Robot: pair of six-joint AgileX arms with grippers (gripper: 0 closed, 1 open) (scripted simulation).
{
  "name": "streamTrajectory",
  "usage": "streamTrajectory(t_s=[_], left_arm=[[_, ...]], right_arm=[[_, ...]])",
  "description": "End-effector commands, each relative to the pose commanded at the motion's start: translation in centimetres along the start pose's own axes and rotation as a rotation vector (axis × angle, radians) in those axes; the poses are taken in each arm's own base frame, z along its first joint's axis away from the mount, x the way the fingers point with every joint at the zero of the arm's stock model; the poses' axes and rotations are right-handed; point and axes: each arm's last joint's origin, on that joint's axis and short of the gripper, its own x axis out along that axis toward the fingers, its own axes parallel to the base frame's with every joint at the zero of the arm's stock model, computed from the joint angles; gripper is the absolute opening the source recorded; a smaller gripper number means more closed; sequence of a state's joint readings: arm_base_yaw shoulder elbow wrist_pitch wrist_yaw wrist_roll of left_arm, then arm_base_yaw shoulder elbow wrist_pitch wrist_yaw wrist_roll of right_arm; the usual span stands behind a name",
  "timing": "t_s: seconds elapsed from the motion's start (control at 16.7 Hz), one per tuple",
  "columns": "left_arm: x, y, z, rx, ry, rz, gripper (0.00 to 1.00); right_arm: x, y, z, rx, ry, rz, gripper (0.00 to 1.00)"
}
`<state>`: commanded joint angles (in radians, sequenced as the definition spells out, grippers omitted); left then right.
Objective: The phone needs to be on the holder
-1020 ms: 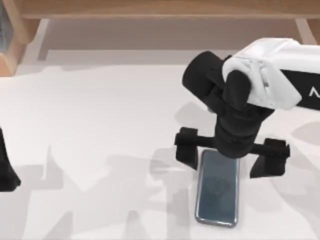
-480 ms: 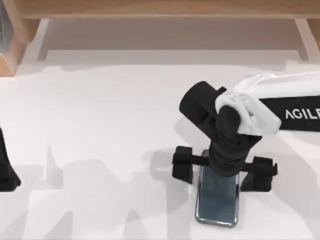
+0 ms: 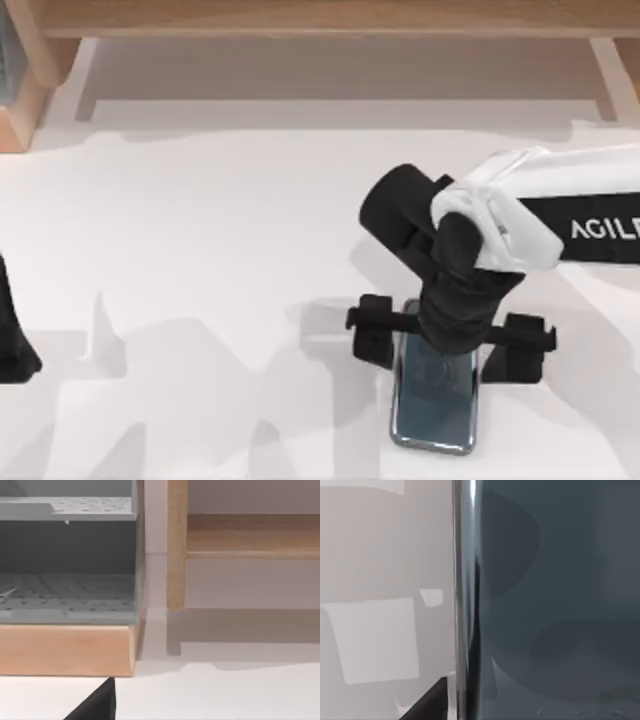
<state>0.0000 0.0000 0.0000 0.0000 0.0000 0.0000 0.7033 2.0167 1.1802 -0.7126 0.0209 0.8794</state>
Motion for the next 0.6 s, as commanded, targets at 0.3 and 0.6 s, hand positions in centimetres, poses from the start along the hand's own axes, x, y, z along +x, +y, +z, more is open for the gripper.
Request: streamTrajectory(t_s=[0.3,0.6], left_arm=[[0.0,0.0,0.0,0.0,0.0,0.0,1.0],[0.0,0.0,0.0,0.0,0.0,0.0,1.0]], right_arm=[[0.0,0.0,0.0,0.0,0.0,0.0,0.32],[0.0,0.0,0.0,0.0,0.0,0.0,0.0]])
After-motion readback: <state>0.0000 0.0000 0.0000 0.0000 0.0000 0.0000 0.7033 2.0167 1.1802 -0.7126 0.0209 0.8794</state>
